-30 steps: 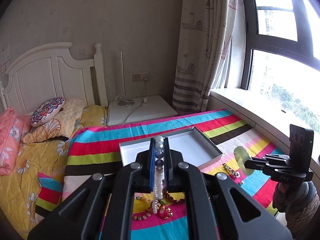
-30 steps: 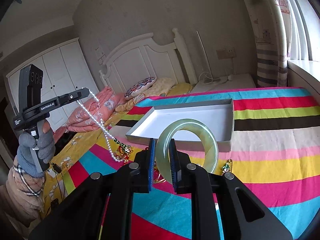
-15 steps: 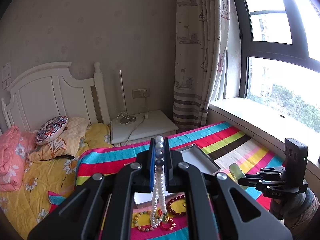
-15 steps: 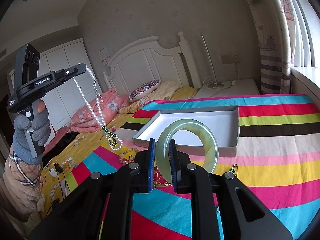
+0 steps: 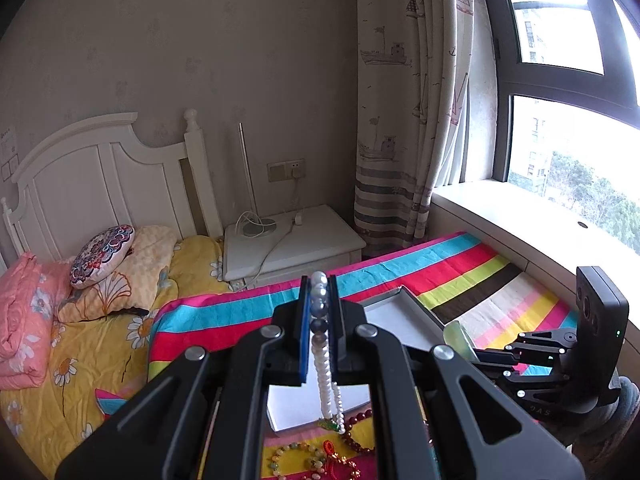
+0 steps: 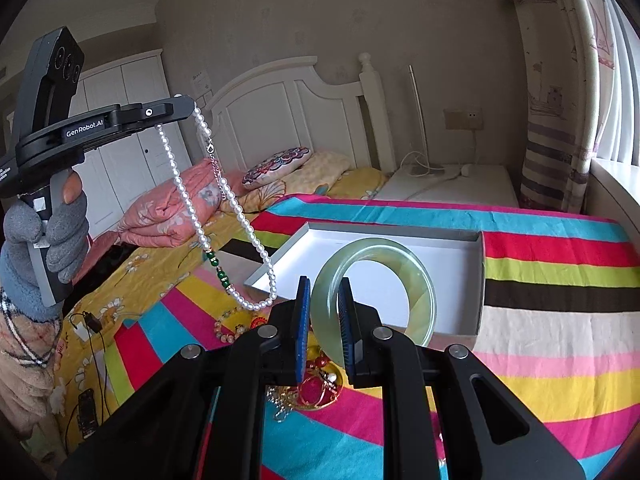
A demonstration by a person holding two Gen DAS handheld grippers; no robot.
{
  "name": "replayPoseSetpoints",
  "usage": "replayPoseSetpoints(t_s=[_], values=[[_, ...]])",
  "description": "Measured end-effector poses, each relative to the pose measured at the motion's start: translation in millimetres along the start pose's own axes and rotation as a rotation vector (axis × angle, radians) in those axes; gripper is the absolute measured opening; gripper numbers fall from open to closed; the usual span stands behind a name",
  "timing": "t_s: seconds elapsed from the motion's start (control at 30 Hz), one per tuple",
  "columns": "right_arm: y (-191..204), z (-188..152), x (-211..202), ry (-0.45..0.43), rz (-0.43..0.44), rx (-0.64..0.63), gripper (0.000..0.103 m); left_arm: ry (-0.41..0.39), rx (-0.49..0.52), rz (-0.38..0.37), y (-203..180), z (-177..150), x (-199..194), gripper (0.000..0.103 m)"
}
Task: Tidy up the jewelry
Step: 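Carry the pearl necklace into the box with the left tool while the right carries the jade bangle, then open both tools and withdraw them from the box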
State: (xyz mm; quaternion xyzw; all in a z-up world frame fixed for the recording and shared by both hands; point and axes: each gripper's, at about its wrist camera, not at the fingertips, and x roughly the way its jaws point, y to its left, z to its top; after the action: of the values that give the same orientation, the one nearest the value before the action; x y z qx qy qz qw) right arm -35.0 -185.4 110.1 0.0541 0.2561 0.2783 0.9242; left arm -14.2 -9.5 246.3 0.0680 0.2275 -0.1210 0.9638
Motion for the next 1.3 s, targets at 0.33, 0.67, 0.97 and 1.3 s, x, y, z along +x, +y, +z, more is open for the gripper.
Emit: replayPoseSetpoints(t_s=[0.33, 0.67, 0.97, 1.3], values=[[-17, 24, 67, 0.09, -0.117, -0.034, 0.016, 0.032, -0.031, 0.037, 4, 19, 57, 0.007], [-43, 18, 143, 0.25, -0.271, -0.035, 0.017, 0.153, -0.148, 0.073, 26, -33, 138, 0.048], [-39, 12, 110, 0.167, -0.182, 0.029, 0.056, 0.205, -0.158, 0.112, 37, -99, 136, 0.087], [-1, -23, 51, 0.125, -0.122, -0.055, 0.057, 0.234, -0.276, 0.173, 51, -178, 59, 0.1]])
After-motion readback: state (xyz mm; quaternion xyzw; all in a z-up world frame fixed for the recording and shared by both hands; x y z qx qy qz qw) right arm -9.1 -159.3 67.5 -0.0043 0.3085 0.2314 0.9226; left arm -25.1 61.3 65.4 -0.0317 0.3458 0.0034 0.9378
